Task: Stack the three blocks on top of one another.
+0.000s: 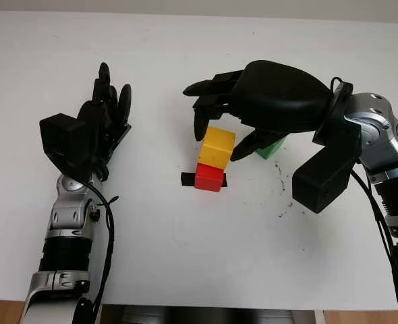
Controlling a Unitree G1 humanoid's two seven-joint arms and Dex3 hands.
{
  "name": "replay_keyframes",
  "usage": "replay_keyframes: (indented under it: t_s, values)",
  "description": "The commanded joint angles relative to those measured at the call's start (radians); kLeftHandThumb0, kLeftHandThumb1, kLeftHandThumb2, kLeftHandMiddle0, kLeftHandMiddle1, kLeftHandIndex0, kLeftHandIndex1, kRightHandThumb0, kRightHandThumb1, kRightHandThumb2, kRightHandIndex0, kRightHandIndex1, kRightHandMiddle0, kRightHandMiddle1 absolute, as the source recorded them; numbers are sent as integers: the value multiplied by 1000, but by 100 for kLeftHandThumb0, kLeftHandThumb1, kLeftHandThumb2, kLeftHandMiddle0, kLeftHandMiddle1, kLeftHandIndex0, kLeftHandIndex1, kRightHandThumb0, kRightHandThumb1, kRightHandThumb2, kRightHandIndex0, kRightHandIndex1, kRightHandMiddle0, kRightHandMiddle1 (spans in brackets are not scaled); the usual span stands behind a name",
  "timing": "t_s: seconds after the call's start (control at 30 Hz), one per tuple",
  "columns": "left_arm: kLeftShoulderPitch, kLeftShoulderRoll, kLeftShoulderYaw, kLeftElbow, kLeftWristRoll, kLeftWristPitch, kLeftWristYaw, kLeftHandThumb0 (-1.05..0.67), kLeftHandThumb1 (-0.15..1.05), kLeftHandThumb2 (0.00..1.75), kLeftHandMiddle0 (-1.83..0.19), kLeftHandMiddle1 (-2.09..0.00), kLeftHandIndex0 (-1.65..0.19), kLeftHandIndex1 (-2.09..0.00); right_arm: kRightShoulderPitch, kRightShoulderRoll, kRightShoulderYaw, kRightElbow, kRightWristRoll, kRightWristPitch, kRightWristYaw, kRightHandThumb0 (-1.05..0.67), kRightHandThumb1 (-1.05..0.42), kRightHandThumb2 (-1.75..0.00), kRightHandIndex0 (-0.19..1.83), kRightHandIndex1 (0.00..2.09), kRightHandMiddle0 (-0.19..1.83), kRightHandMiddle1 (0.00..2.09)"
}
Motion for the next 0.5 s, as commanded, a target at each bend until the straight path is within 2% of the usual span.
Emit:
replay_keyframes:
  t_s: [0.0, 0.47]
  values:
    - [13, -5, -4, -19, -1, 0, 0, -73, 105, 53, 19, -3, 19, -1, -21, -1, 1, 4, 22, -12, 5, -33, -93, -6, 39, 6, 47, 149]
    - [26, -10, -7, -42, 1, 18, 11, -73, 105, 53, 19, -1, 19, 0, -9, -3, 2, 5, 45, -22, 32, -28, -97, -7, 40, 6, 46, 153]
